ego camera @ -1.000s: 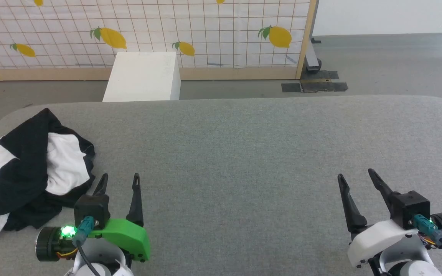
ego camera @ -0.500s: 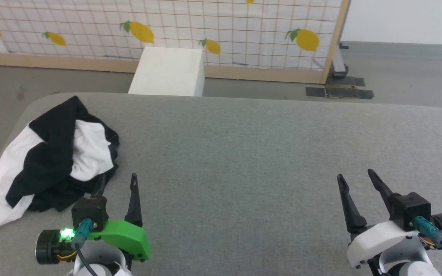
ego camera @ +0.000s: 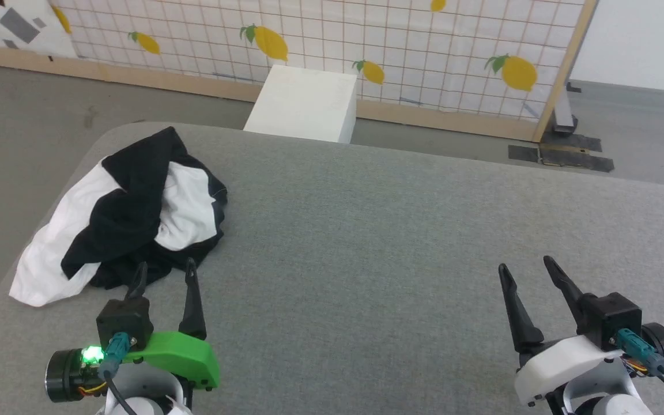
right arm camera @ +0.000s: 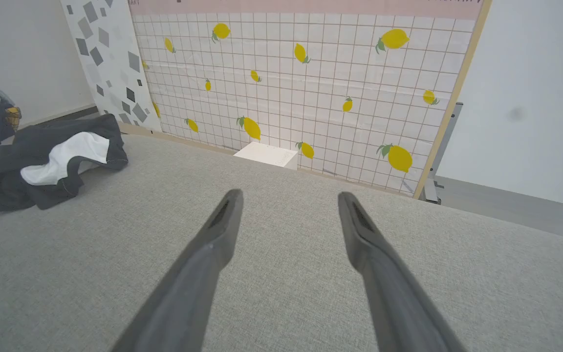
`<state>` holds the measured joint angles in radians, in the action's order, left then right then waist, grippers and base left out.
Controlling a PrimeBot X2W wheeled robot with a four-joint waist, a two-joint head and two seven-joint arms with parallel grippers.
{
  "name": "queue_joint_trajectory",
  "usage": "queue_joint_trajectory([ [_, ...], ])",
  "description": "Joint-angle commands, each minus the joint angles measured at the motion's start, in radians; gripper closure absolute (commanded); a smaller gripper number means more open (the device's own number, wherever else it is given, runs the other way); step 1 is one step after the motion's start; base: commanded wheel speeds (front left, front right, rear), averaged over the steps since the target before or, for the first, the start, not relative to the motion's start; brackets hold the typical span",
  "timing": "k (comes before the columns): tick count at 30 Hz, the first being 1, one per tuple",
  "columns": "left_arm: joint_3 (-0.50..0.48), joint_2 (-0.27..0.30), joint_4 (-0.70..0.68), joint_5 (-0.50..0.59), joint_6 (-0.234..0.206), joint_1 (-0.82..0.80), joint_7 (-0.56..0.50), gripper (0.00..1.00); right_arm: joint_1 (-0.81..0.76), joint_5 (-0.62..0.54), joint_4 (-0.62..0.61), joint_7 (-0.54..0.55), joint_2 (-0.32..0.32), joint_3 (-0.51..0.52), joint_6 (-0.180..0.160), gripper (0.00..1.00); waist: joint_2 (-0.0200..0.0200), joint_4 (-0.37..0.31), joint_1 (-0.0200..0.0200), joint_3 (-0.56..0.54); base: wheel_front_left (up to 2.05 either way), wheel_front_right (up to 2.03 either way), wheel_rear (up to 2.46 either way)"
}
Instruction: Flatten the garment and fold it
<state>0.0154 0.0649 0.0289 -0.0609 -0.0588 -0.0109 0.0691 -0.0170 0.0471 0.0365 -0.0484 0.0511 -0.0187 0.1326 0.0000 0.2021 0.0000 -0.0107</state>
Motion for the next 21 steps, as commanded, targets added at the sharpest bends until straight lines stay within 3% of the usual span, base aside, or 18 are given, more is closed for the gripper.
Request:
queue_joint_trajectory([
  [1, 0.002, 0.007, 0.002, -0.016, -0.012, 0.013, 0.013, 0.0, 0.009, 0.009, 0.004, -0.012, 0.0, -0.002, -0.001, 0.0, 0.0, 0.016, 0.0, 0.0, -0.07, -0.07, -0.07],
  [21, 0.012, 0.014, 0.016, -0.06, -0.057, 0.018, 0.055, 0.0, 0.015, 0.028, 0.011, -0.038, 0.0, -0.014, -0.001, 0.0, 0.0, 0.129, 0.0, 0.006, 0.0, 0.0, 0.0],
])
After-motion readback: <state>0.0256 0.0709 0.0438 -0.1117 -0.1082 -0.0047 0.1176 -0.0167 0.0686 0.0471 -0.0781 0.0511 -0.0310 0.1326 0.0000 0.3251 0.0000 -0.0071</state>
